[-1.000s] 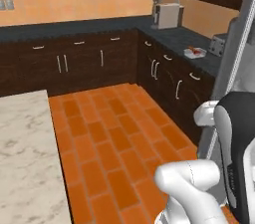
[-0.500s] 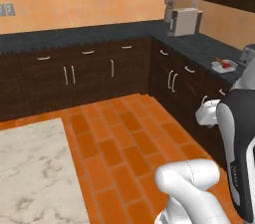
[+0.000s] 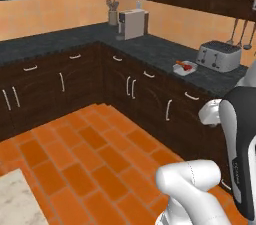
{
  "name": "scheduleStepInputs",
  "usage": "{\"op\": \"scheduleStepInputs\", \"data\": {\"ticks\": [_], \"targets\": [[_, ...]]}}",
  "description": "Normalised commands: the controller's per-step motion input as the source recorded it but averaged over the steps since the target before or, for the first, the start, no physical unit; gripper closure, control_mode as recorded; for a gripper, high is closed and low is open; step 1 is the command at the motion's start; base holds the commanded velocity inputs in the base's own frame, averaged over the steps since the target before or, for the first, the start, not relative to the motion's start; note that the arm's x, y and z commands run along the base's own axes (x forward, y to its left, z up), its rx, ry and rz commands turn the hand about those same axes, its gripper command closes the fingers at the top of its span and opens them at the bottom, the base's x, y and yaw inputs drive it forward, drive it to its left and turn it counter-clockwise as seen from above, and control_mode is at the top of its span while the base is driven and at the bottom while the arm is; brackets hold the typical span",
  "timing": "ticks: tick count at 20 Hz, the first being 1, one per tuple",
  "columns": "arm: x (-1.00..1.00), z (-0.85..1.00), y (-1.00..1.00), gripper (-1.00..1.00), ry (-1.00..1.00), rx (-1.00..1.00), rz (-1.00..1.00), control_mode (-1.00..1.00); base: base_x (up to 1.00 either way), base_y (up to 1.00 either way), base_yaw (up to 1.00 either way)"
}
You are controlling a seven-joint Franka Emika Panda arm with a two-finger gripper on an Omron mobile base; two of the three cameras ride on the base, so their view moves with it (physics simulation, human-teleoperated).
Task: Take the meat container that has the shrimp and place it on the second highest rack of the freezer. Then take the vegetable container that has the bell pepper and carrot and place it on the highest rack of the freezer.
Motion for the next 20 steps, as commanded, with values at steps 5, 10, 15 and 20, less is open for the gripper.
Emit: {"op": "scheduleStepInputs", "data": {"ticks": [5, 10, 15, 20], "targets": [[0.00, 0.00, 0.00, -1.00, 0.00, 0.00, 0.00, 1.00, 0.96, 0.43, -0.19], [0.00, 0.00, 0.00, -1.00, 0.00, 0.00, 0.00, 1.00, 0.92, 0.26, -0.17], [0.00, 0.00, 0.00, -1.00, 0.00, 0.00, 0.00, 1.00, 0.79, 0.41, -0.49], [0.00, 0.00, 0.00, -1.00, 0.00, 0.00, 0.00, 1.00, 0.72, 0.46, -0.52]]}}
